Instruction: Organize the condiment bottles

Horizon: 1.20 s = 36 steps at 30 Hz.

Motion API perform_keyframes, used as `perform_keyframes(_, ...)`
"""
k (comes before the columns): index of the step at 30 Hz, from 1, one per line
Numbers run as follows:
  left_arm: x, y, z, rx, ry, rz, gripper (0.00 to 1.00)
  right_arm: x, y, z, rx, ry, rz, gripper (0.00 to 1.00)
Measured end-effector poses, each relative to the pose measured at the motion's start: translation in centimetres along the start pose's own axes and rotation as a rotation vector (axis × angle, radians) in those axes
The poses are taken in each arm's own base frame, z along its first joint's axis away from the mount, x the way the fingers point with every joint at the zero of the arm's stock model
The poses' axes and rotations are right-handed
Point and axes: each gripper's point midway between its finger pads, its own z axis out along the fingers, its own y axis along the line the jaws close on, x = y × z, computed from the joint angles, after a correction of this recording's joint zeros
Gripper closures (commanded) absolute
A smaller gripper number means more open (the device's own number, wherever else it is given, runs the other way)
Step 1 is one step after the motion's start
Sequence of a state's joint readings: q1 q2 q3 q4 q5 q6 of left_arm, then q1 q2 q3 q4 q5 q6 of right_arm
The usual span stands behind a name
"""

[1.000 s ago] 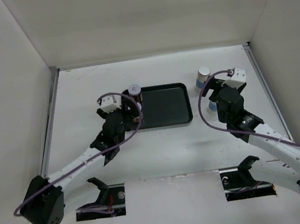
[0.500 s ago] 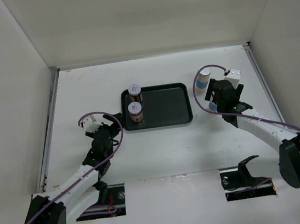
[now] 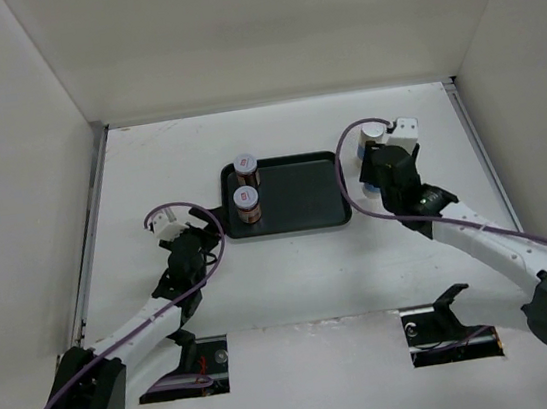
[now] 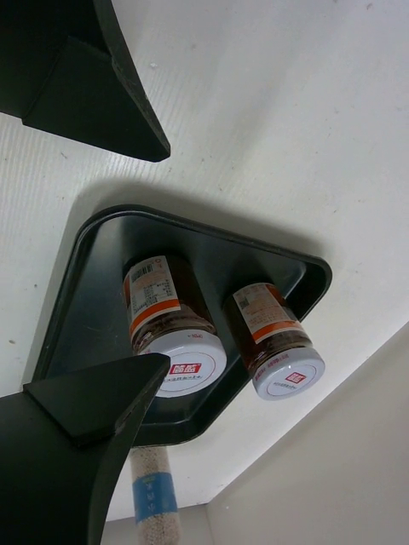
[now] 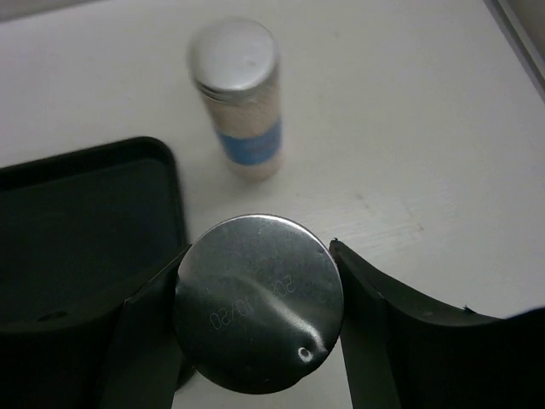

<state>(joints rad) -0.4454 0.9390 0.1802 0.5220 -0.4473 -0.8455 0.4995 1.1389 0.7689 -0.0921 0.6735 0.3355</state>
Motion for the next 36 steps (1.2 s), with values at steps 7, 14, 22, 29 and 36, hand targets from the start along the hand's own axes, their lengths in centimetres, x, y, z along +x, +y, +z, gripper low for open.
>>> perform_keyframes(7,-0.2,0.2,0.1,-0.004,-0.007,-0.006,0.00,-6.4,10.5,-1.6,-0.231,-0.107,0.027,0.53)
perform_keyframes(14,-0.6,0.7,0.2,-0.014,-0.019,-0.010,0.00,-2.9,20.2,2.4,-0.356,-0.044,-0.076,0.52)
perform_keyframes(22,-0.3,1.0,0.2,-0.020,-0.013,-0.008,0.00,2.9,25.1,7.1,-0.383,0.048,-0.165,0.40)
perform_keyframes(29,-0.2,1.1,0.3,-0.022,-0.009,-0.007,0.00,1.5,25.6,6.9,-0.398,0.009,-0.129,0.00)
perform_keyframes(36,0.2,1.3,0.3,-0.028,0.007,-0.002,0.00,-6.3,20.0,3.4,-0.385,-0.108,-0.023,0.00)
